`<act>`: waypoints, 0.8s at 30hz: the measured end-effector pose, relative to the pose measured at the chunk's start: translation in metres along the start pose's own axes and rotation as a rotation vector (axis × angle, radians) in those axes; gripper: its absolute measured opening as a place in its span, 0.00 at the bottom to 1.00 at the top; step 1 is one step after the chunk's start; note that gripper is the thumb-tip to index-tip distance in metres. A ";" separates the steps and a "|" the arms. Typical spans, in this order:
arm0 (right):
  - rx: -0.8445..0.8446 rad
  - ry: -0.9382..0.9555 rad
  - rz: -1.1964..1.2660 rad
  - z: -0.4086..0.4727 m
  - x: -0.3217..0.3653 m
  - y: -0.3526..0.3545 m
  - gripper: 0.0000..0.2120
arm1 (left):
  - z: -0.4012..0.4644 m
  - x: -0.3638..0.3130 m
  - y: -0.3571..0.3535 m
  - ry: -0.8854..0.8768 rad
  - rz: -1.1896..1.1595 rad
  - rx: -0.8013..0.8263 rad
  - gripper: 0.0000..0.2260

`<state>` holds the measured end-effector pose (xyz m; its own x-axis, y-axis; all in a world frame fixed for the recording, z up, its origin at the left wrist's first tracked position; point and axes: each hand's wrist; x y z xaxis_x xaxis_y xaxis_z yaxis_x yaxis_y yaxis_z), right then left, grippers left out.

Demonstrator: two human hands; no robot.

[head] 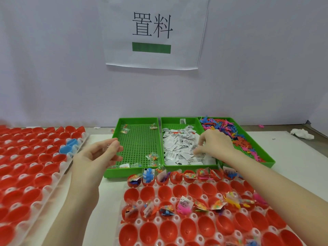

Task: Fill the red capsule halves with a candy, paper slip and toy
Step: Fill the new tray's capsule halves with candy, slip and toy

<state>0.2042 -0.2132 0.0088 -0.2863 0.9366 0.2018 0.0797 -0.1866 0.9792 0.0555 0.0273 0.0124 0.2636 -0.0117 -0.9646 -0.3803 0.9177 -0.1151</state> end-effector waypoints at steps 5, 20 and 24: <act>-0.060 0.023 0.092 -0.003 0.000 0.007 0.15 | -0.002 -0.001 0.000 -0.003 0.001 0.011 0.03; -0.444 0.157 -0.005 -0.017 0.003 0.009 0.10 | -0.006 -0.001 -0.012 0.028 0.022 0.090 0.04; -0.313 0.042 0.198 -0.014 0.002 0.012 0.08 | -0.008 -0.001 -0.014 0.031 0.044 0.111 0.05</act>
<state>0.1917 -0.2178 0.0210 -0.3340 0.8616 0.3823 -0.1568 -0.4507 0.8788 0.0541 0.0112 0.0130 0.2208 0.0189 -0.9751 -0.2903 0.9558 -0.0472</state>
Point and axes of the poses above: each hand's wrist, its own z-axis towards the middle knuckle, its own y-axis out of the back of the hand, x = y × z, and after that the axes turned 10 degrees about x, right-handed
